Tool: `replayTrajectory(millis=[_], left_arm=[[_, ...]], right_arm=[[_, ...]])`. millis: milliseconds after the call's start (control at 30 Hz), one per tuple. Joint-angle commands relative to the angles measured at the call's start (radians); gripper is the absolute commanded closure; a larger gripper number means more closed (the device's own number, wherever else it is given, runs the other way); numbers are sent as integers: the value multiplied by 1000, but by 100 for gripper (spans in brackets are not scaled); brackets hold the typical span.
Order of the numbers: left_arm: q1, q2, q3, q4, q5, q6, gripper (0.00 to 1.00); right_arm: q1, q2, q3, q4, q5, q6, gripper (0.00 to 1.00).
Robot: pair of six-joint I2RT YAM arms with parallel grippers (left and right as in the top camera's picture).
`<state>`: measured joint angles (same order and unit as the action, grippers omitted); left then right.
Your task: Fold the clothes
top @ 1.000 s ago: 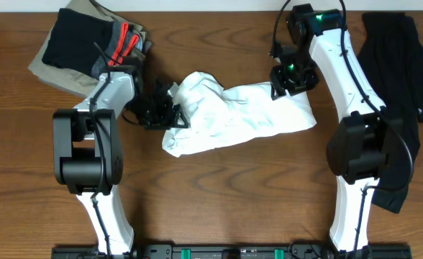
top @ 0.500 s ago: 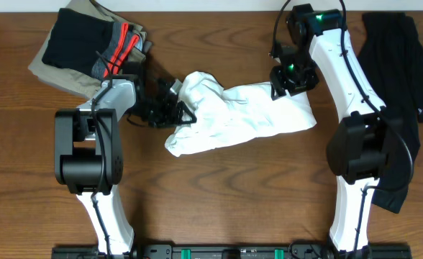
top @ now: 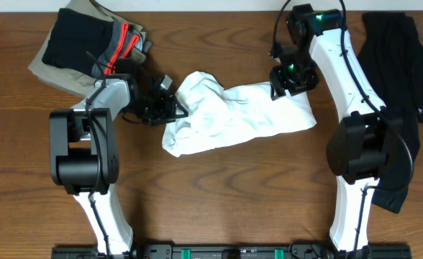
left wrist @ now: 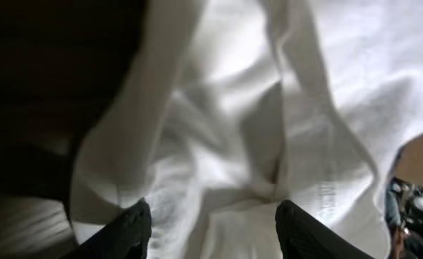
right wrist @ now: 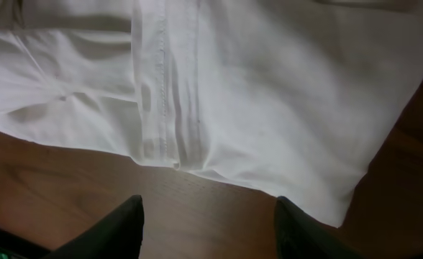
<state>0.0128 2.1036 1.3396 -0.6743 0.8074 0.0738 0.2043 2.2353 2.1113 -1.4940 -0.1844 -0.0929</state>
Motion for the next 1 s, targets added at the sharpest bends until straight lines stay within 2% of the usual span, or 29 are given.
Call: replayTrajectory(millis=[0,300,533,800,967], left_arm=[[3,8,21,-1,-173,-28,41],[3,5,23,-2,-220,-48,41],[3,-86,60,-85,-211,-45,41],[3,-142,50,-92,-394,-42,41],[2,-140,15,-87,-428,-42,41]], right_arm=[[-8,-27,15,6,4,-13,43],[-8,-27,15,12,4,-13,41],[-8,-27,15,16,4,-13,39],[-8,-27,15,16,4,-13,39],[-8,-27,15,17,4,-13,39]])
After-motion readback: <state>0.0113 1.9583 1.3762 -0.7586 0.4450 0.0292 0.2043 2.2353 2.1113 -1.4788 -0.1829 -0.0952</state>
